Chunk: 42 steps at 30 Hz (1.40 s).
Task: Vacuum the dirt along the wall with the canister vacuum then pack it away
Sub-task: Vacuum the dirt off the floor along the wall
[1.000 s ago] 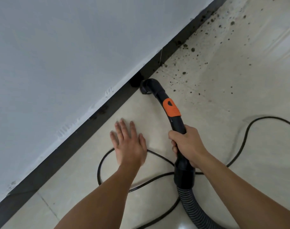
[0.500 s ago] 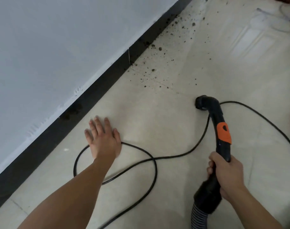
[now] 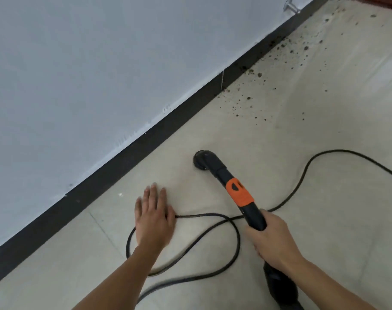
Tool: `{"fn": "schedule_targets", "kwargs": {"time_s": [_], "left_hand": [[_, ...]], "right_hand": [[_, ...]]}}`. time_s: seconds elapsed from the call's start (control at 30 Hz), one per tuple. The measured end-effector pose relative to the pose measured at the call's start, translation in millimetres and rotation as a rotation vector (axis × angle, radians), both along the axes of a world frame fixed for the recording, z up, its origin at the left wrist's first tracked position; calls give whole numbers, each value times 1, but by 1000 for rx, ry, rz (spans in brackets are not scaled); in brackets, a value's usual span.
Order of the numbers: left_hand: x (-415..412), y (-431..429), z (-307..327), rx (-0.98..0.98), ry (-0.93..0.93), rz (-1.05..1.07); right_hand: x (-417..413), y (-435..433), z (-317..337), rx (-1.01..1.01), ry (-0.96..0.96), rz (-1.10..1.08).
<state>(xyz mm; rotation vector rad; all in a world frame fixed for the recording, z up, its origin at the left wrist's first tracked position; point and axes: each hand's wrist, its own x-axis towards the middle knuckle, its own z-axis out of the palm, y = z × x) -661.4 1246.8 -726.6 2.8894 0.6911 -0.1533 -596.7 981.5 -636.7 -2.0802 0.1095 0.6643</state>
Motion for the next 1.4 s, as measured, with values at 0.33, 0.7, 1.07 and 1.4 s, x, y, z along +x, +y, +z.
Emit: {"fn": "schedule_targets", "kwargs": {"time_s": [0.33, 0.7, 1.07, 1.4], "left_hand": [[-137, 21, 5, -12, -17, 434], [-227, 18, 27, -79, 33, 534], [-255, 48, 33, -101, 285, 433], [-240, 52, 40, -80, 264, 455]], "right_hand": [[-28, 59, 2, -30, -93, 389], [-103, 57, 5, 7, 42, 656], [-115, 143, 16, -214, -355, 667], [-52, 127, 7, -463, -544, 621]]}}
